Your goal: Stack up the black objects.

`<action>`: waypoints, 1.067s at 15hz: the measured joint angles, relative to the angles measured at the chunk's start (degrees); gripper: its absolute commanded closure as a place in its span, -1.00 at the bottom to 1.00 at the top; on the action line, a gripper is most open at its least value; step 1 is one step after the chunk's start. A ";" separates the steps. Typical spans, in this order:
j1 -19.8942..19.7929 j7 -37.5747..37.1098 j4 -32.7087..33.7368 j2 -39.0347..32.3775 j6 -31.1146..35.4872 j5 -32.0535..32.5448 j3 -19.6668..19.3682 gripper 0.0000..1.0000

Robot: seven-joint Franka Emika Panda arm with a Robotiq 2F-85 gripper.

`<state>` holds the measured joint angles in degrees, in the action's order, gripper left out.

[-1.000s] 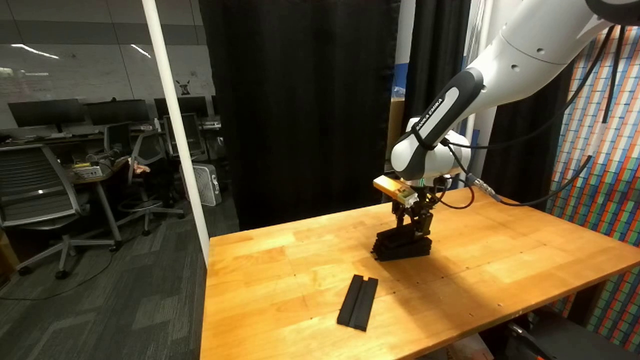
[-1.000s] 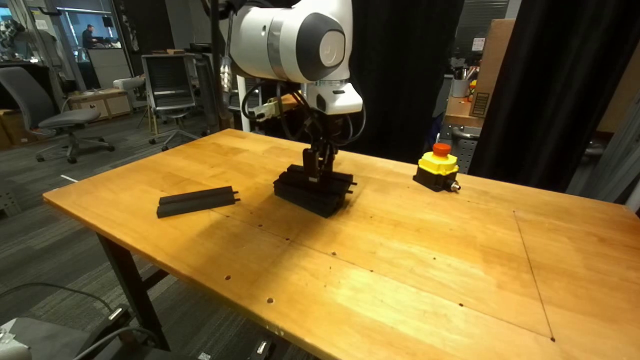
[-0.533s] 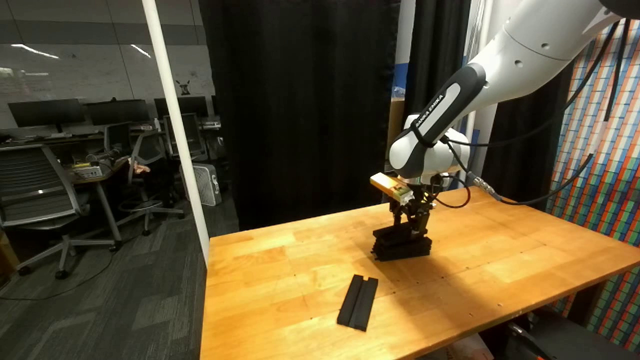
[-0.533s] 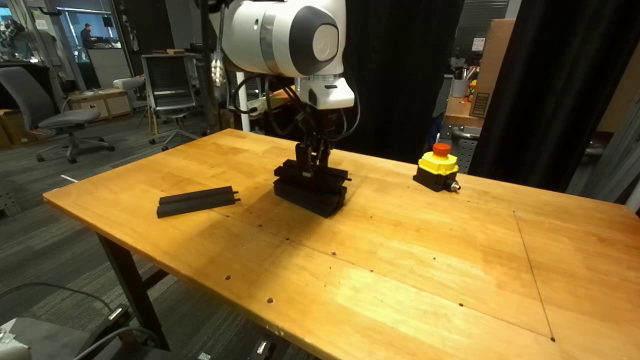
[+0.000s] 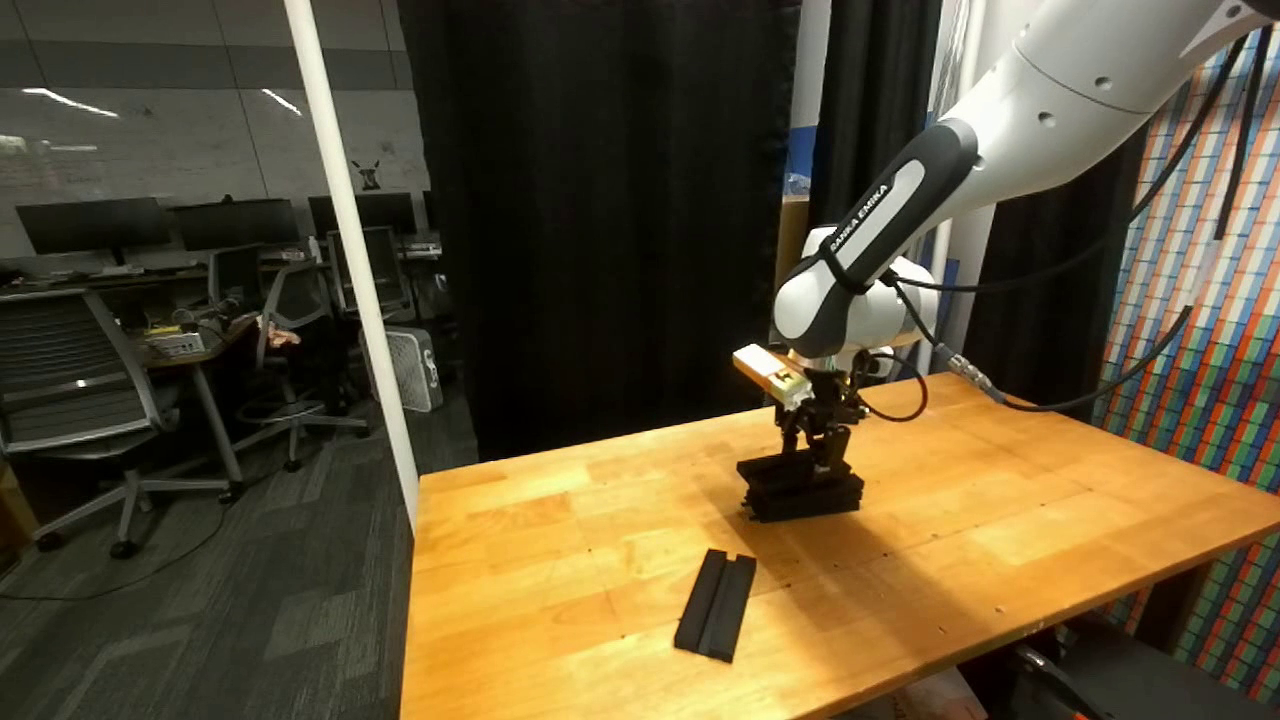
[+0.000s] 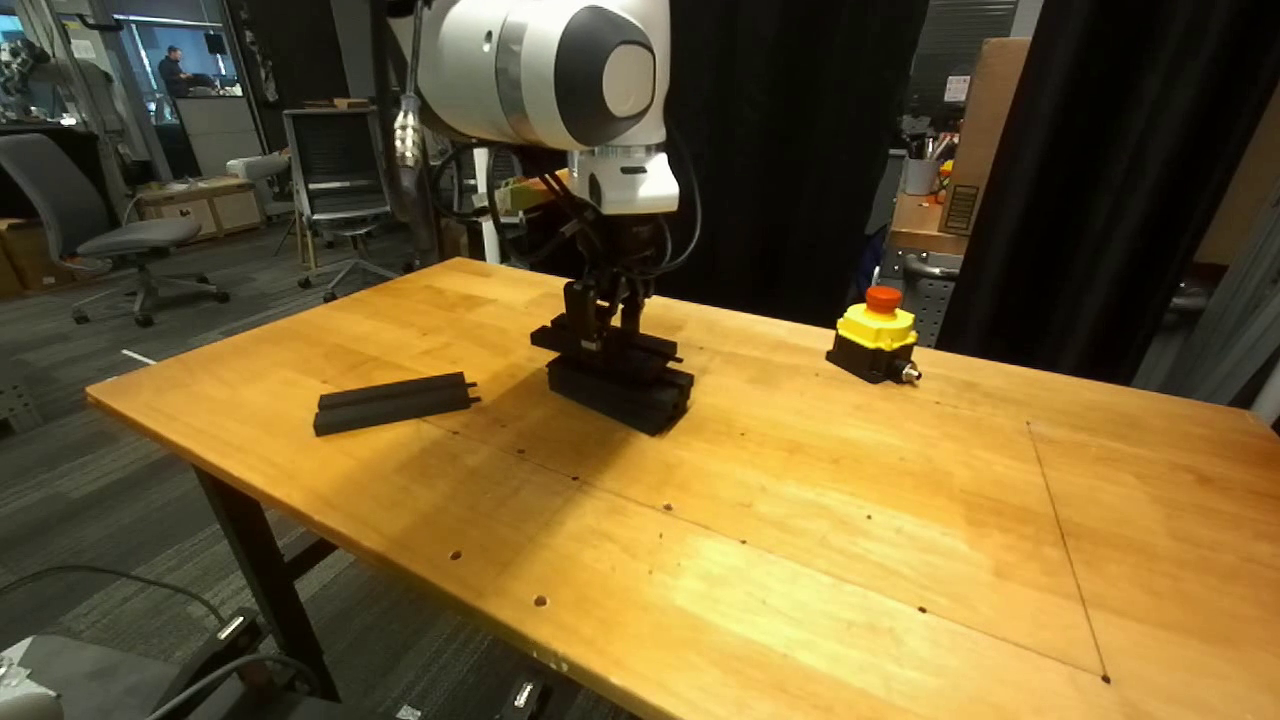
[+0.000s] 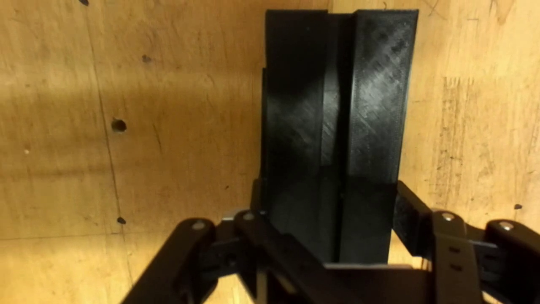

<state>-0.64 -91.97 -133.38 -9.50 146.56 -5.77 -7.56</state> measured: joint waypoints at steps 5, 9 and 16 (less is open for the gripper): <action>-0.01 -0.89 -1.70 0.87 0.09 -0.83 0.18 0.09; -0.23 -0.79 -2.12 0.92 0.09 -0.83 0.17 0.09; -0.28 -0.79 -2.09 0.92 0.09 -0.83 0.11 0.09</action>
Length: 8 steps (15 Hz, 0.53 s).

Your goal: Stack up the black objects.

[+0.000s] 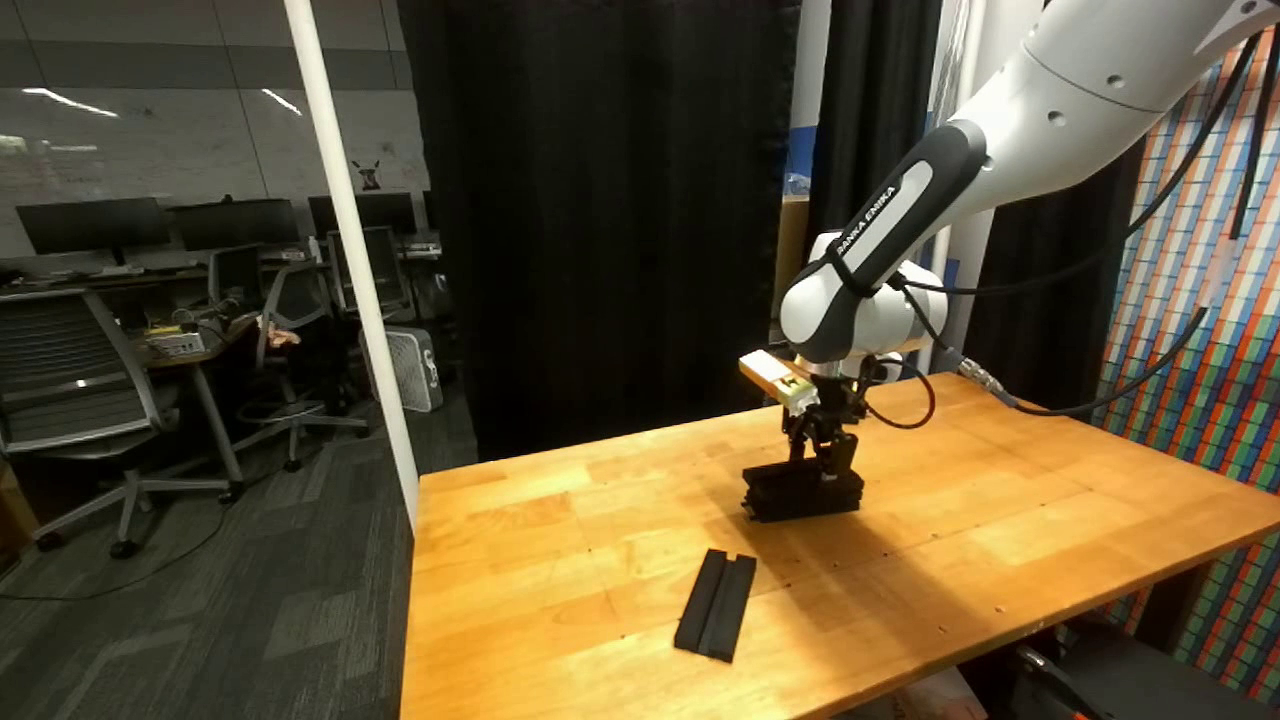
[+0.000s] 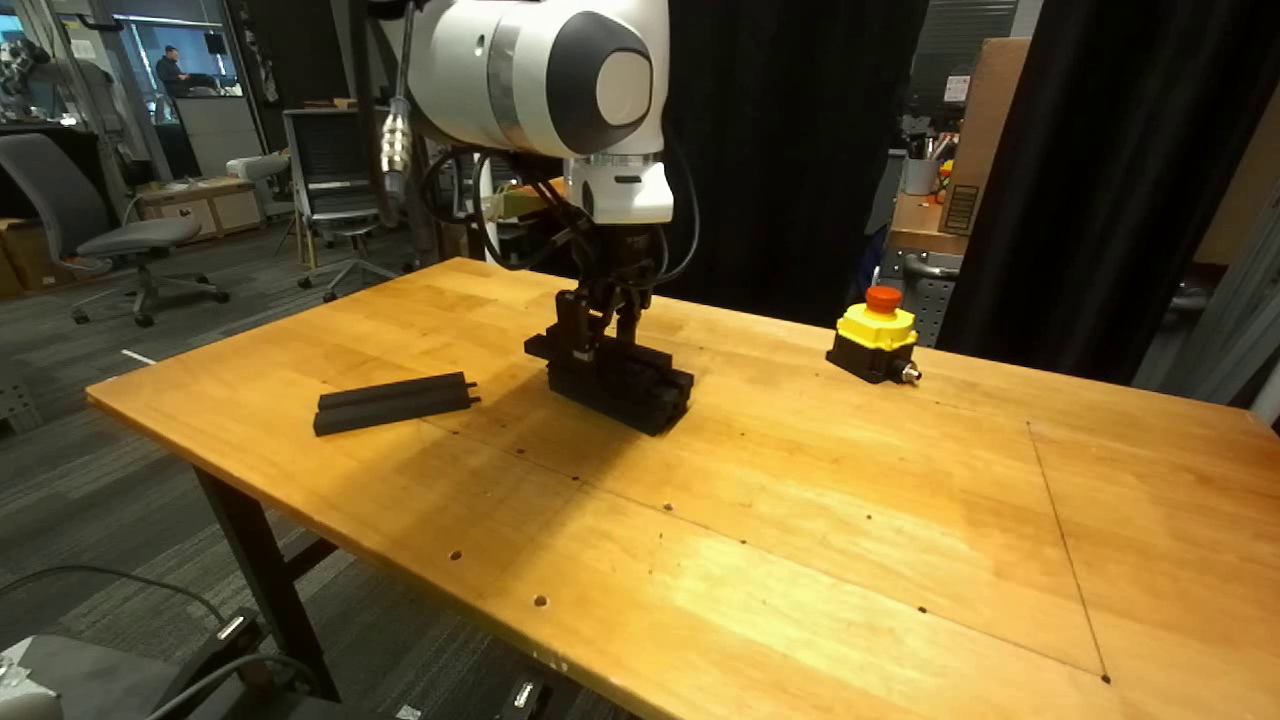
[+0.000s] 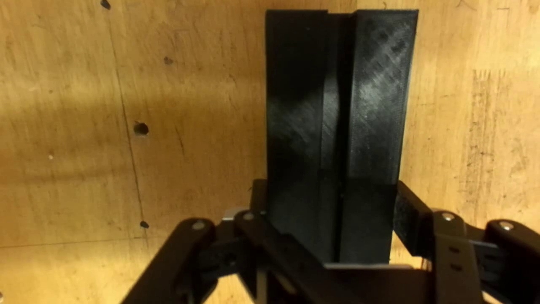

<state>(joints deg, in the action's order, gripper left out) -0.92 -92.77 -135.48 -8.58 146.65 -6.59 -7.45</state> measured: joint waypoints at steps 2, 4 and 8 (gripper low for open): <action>-0.02 -0.03 0.01 0.00 0.00 0.00 -0.11 0.09; -0.10 -0.04 0.02 0.00 0.00 0.00 -0.19 0.09; -0.44 -0.04 0.05 0.00 0.00 0.00 -0.36 0.09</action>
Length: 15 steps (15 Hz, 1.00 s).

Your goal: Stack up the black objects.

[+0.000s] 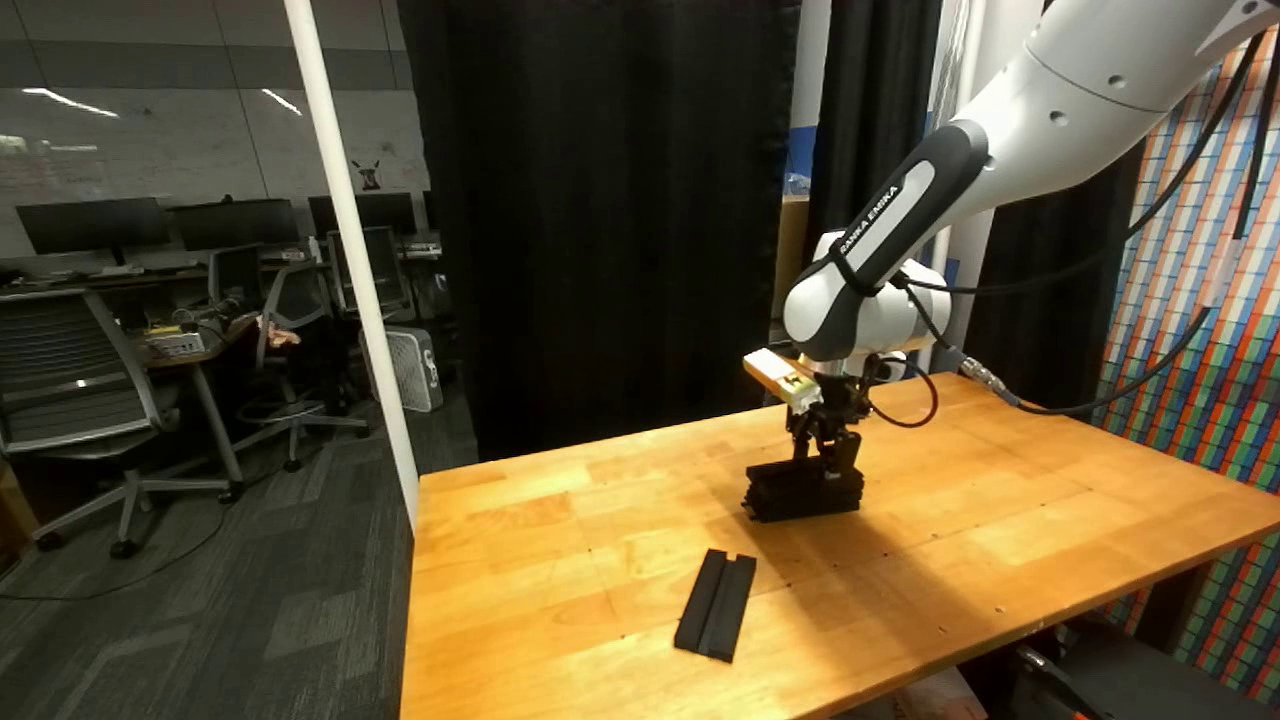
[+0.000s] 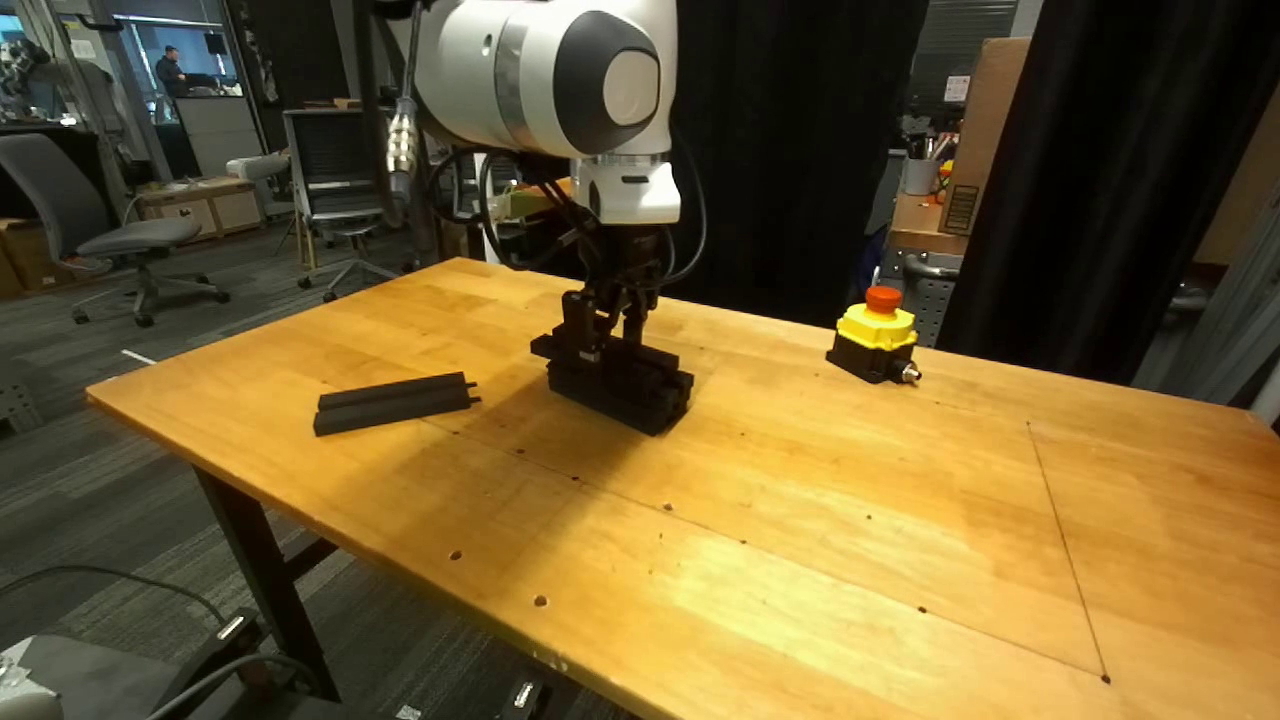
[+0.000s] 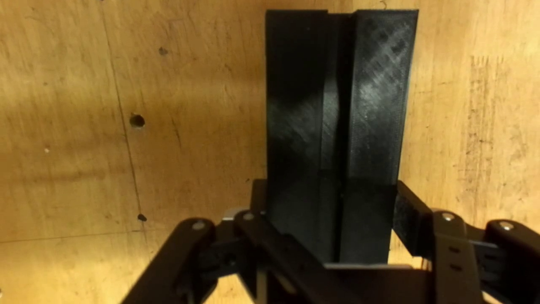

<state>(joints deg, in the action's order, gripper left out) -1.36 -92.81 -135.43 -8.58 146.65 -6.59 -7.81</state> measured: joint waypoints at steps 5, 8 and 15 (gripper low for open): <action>-1.00 0.10 0.20 -0.08 0.00 0.00 -0.16 0.09; -1.63 0.58 0.68 -0.36 0.00 0.00 -0.17 0.09; -1.80 2.58 2.60 -2.09 -0.10 -0.01 0.00 0.09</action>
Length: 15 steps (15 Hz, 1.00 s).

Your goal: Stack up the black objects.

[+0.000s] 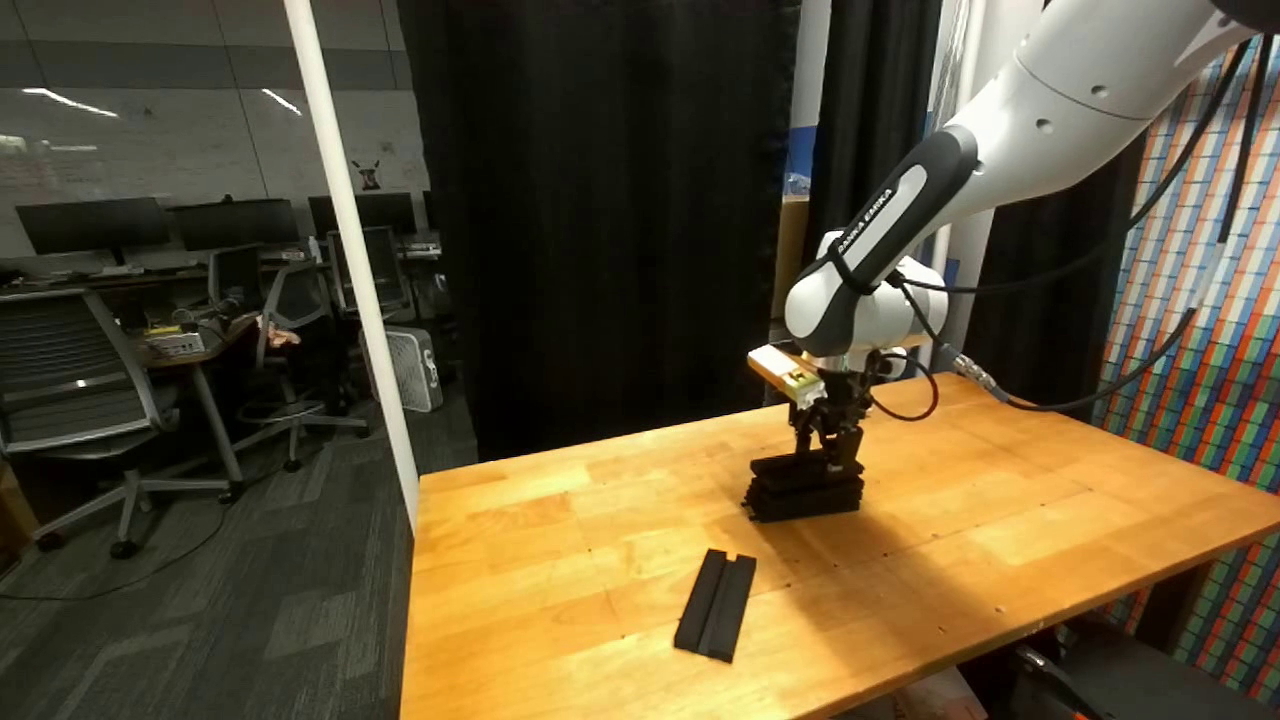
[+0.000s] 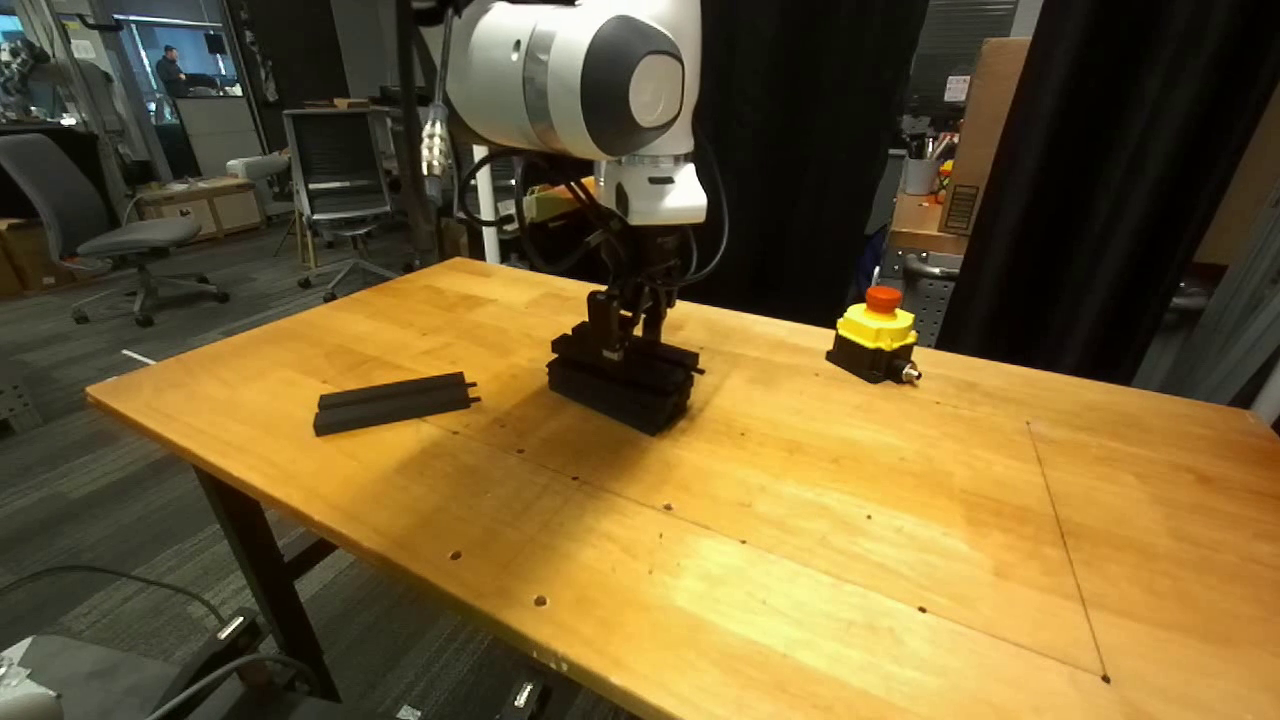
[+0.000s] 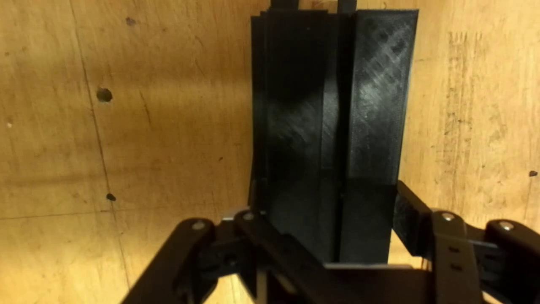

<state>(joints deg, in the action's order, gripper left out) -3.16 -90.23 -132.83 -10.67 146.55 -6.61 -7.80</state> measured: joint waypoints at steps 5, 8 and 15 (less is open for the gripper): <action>0.00 1.64 0.32 -0.80 -0.17 -0.51 0.13 0.09; 0.02 1.68 0.33 -0.81 -0.36 -0.51 0.13 0.09; 0.08 1.84 0.43 -0.81 -1.43 -0.51 0.13 -0.86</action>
<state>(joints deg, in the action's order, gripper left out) -3.08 -88.39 -132.40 -11.48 145.12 -7.11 -7.67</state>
